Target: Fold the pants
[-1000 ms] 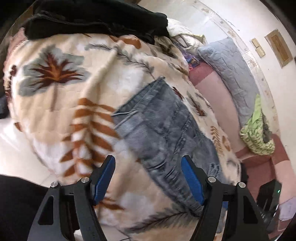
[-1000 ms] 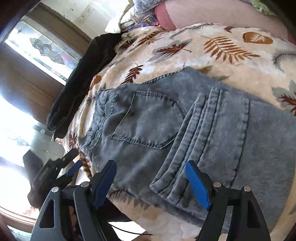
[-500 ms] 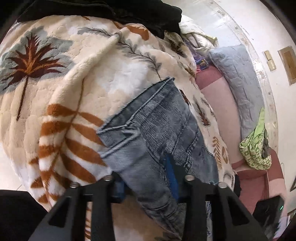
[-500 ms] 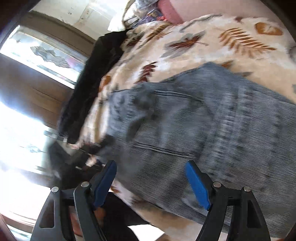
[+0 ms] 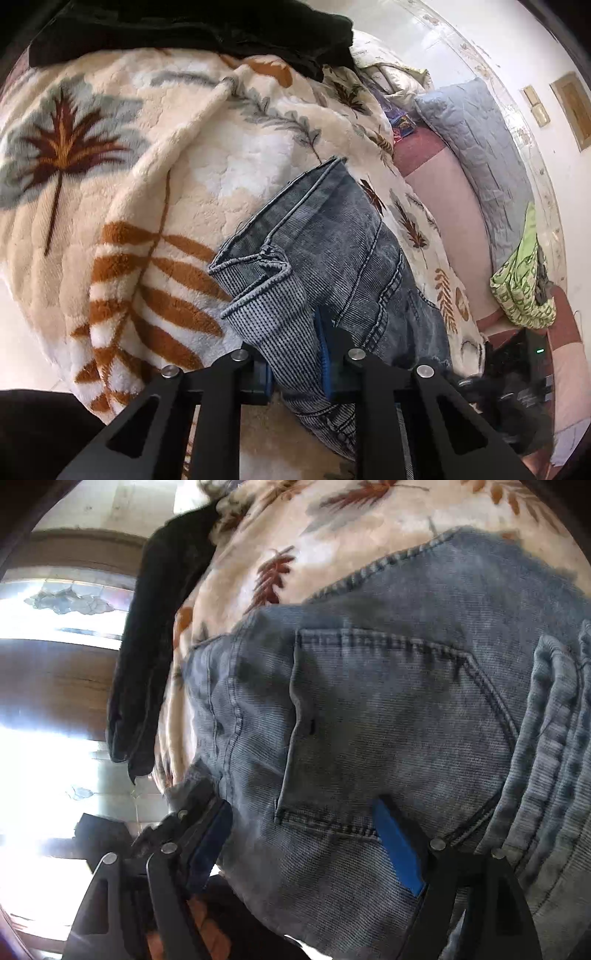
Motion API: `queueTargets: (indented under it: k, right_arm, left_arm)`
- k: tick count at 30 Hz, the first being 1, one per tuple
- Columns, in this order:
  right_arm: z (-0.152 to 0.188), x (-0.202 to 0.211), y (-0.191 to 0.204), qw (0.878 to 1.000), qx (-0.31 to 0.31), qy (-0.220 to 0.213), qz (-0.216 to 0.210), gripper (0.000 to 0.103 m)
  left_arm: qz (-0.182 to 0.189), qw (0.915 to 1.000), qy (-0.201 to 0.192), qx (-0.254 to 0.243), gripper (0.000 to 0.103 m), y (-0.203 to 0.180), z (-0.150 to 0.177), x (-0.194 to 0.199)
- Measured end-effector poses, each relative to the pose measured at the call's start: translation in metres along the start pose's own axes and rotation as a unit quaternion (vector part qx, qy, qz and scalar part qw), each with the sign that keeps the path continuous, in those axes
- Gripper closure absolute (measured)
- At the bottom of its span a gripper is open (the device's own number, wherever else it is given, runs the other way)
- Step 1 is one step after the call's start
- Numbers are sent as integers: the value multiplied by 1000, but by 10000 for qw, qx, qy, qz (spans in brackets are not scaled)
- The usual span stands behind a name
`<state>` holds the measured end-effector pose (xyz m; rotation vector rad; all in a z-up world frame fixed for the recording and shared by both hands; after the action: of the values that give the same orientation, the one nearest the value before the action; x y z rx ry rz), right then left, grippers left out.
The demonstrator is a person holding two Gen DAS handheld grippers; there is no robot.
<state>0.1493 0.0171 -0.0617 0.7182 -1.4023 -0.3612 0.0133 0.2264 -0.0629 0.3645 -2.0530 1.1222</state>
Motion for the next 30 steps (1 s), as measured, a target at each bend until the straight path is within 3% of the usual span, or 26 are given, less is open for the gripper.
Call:
queueTargets:
  k: [3, 6, 12, 15, 19, 23, 25, 28, 29, 30]
  right_arm:
    - [13, 28, 22, 9947, 578, -387, 753, 22]
    - [32, 53, 31, 9835, 1004, -897, 1210, 22]
    - [68, 120, 13, 9639, 1303, -1800, 1470, 22]
    - [85, 160, -20, 9549, 1201, -2209, 1582, 22]
    - [104, 211, -82, 9473, 563, -2746, 1553, 22]
    - [111, 246, -135, 9394, -106, -3138, 1378, 22]
    - [117, 264, -161, 9323, -430, -3370, 1244, 22]
    - [125, 285, -196, 9213, -911, -3644, 1007, 22]
    - [127, 290, -202, 9191, -1007, -3693, 940, 22]
    - [129, 295, -211, 9157, -1122, -3758, 875, 22]
  left_arm:
    - [-92, 9998, -59, -138, 88, -6, -1, 4]
    - [-271, 9985, -208, -417, 89, -18, 1, 9]
    - [-564, 9892, -665, -1177, 90, -58, 6, 31]
    - [-688, 9794, -939, -1649, 90, -86, 14, 43]
    - [-723, 9620, -1314, -2282, 91, -129, 30, 59]
    - [-565, 9298, -1697, -3217, 92, -190, 68, 78]
    - [-382, 9044, -1843, -3829, 92, -225, 101, 86]
    - [-40, 8565, -1827, -4827, 91, -272, 169, 86]
    - [11, 8316, -1737, -5275, 91, -285, 201, 77]
    - [-23, 8171, -1609, -5536, 91, -290, 221, 66]
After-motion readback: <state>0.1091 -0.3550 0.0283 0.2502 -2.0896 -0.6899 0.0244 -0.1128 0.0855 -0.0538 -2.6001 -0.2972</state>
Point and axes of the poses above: each gripper's, at about its wrist camera, not at the fingertips, and x roughly against the way its jaws point, y to its left, z to its underside, the point moved 1 cm from there along -x, roughly the way its jaws point, and after that the axes turned 1 degree about -z, right-handed, at the moved point
